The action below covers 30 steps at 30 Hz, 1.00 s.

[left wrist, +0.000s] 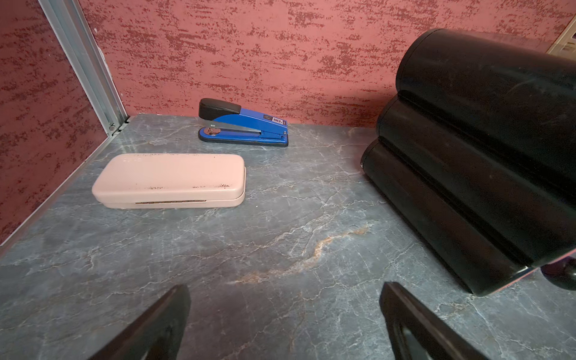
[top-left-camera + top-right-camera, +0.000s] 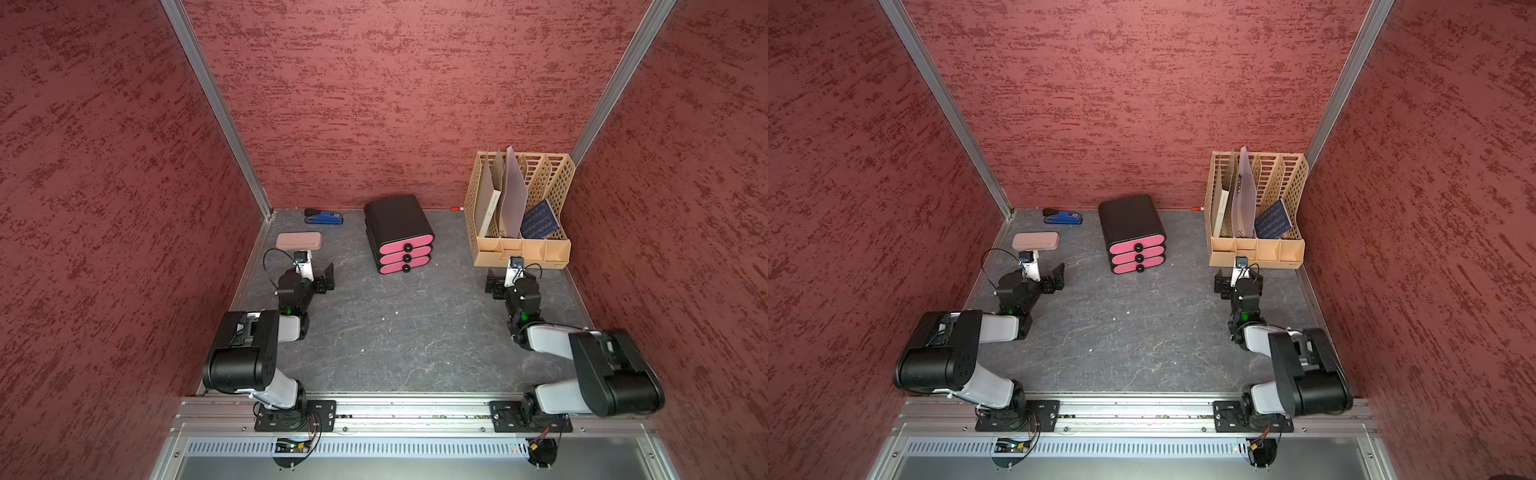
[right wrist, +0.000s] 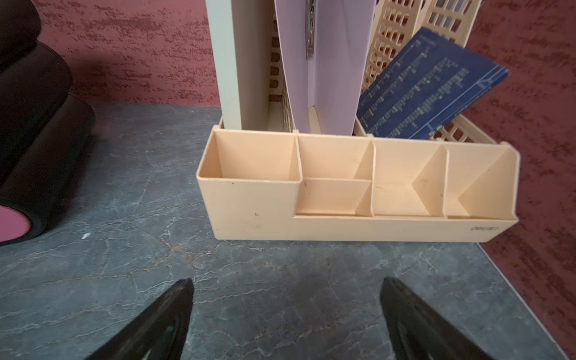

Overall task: Place the wired earphones into the drawer by color
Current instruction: Reset both arms

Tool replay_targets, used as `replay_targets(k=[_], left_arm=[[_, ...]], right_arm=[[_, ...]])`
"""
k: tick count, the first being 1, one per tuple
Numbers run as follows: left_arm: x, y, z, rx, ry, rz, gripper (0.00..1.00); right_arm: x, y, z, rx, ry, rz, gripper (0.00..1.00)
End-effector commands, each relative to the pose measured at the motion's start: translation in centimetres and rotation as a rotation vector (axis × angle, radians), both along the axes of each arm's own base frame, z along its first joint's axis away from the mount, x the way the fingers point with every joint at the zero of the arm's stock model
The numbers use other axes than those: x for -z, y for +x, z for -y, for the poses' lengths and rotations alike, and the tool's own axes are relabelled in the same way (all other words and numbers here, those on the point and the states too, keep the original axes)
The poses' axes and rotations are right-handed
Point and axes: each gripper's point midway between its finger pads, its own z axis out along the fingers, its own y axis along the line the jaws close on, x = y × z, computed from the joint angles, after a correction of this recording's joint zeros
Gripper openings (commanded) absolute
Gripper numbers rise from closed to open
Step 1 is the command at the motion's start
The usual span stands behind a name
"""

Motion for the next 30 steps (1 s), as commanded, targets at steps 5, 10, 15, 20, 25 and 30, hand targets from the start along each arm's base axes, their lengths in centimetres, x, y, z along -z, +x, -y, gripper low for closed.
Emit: replay_targets(k=[5, 10, 15, 20, 25, 30], left_arm=[[-0.1, -0.1, -0.2, -0.013, 0.018, 0.005, 1.0], [-0.1, -0.1, -0.2, -0.013, 0.02, 0.005, 1.0], [-0.1, -0.1, -0.1, -0.012, 0.017, 0.004, 1.0], [-0.1, -0.1, -0.2, -0.013, 0.02, 0.005, 1.0], [-0.1, -0.1, -0.2, -0.015, 0.021, 0.005, 1.0], [-0.1, -0.1, -0.1, -0.016, 0.023, 0.006, 1.0]], right_arm=[[-1.5, 1.5, 0.7, 0.017, 0.058, 0.064, 0.98], [-1.6, 1.6, 0.7, 0.02, 0.056, 0.066, 0.98], [-1.6, 1.5, 0.8, 0.023, 0.054, 0.068, 0.99], [-1.6, 1.5, 0.7, 0.021, 0.054, 0.066, 0.98], [-1.6, 1.5, 0.7, 0.022, 0.055, 0.068, 0.99], [-1.6, 1.5, 0.8, 0.023, 0.053, 0.067, 0.98]])
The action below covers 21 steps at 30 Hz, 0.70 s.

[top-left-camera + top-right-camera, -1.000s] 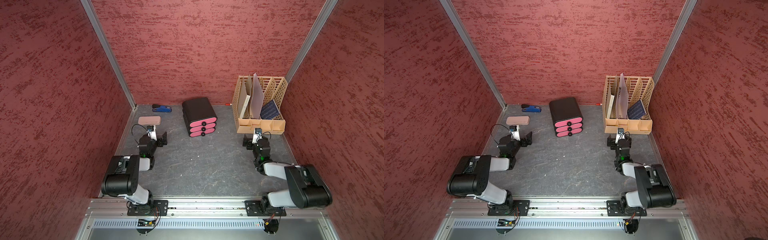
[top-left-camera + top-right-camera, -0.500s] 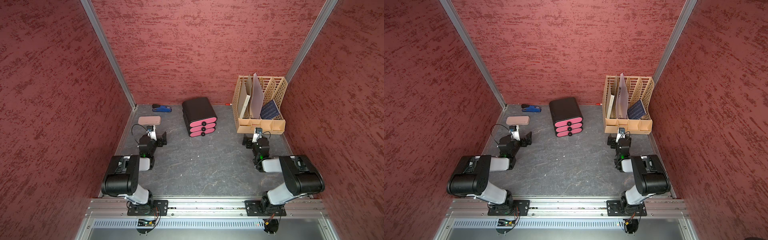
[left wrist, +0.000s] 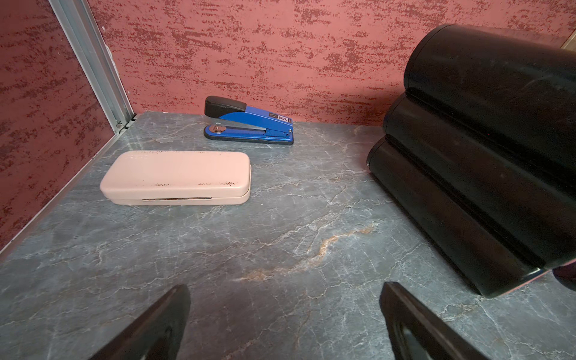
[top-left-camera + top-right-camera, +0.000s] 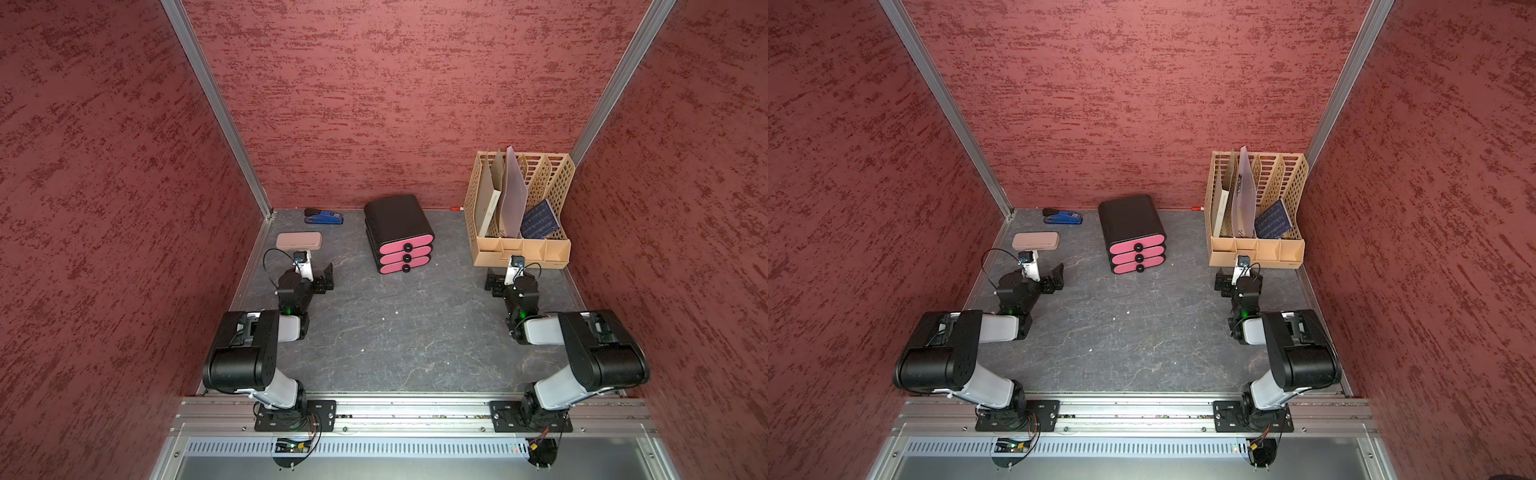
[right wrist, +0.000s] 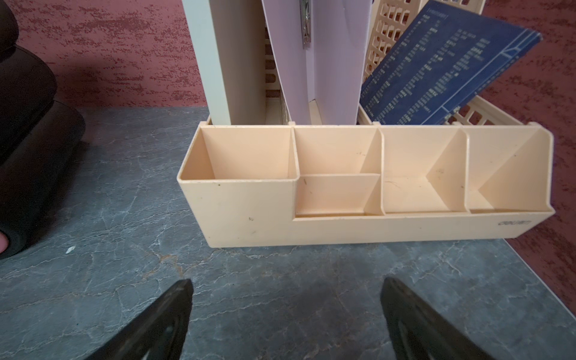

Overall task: Place the wired earphones into the drawer by color
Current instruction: Reset both arms

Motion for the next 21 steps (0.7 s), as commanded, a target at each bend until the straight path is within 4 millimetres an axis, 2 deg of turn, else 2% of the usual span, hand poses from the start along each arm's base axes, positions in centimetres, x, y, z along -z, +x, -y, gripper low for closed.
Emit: replay_targets(k=[1, 21], left_arm=[[-0.26, -0.07, 0.13, -0.001, 0.02, 0.012, 1.0], [-0.26, -0.13, 0.2, 0.005, 0.019, 0.014, 1.0]], right_arm=[[-1.52, 0.5, 0.06, 0.0, 0.014, 0.053, 0.98], [-1.5, 0.47, 0.07, 0.0, 0.013, 0.052, 0.98]])
